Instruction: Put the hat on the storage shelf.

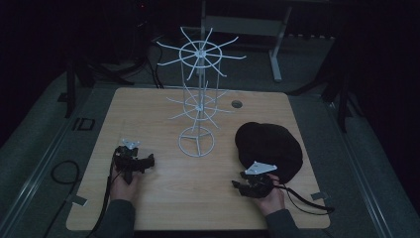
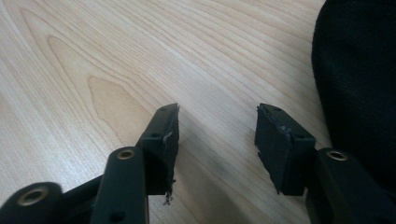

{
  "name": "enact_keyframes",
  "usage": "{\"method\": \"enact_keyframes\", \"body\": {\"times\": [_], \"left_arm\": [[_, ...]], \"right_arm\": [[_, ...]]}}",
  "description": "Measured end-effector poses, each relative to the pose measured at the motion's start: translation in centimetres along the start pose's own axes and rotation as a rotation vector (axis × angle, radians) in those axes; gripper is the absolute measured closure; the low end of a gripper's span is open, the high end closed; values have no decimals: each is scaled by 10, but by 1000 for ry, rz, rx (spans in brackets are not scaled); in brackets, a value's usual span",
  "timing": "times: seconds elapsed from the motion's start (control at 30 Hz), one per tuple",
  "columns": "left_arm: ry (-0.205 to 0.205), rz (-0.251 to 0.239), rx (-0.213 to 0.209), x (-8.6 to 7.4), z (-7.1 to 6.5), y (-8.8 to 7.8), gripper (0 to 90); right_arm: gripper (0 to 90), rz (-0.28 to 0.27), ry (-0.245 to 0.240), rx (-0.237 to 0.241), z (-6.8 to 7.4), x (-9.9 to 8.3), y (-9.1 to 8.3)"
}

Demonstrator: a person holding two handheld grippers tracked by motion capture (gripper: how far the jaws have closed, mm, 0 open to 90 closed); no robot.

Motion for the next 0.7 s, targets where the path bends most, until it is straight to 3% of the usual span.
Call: {"method": "enact_keyframes", "body": {"times": [0.23,0.7], "left_arm": [[-2,-2,1,0,0,0,101],[-1,-1,0,0,0,0,101]], "right_arm": [[519,24,-21,-34,3,2,0],[519,73,-26,-20,4,6,-2]]}}
Point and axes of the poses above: each handheld gripper's, and its own axes: y roughly forward along the jaws, x roughly out of its top, z roughly to its left, the point moved 1 cm from there along y, roughly forward along the jaws, and after that the axes turned 15 degrees about -y, right-handed, at the moved point
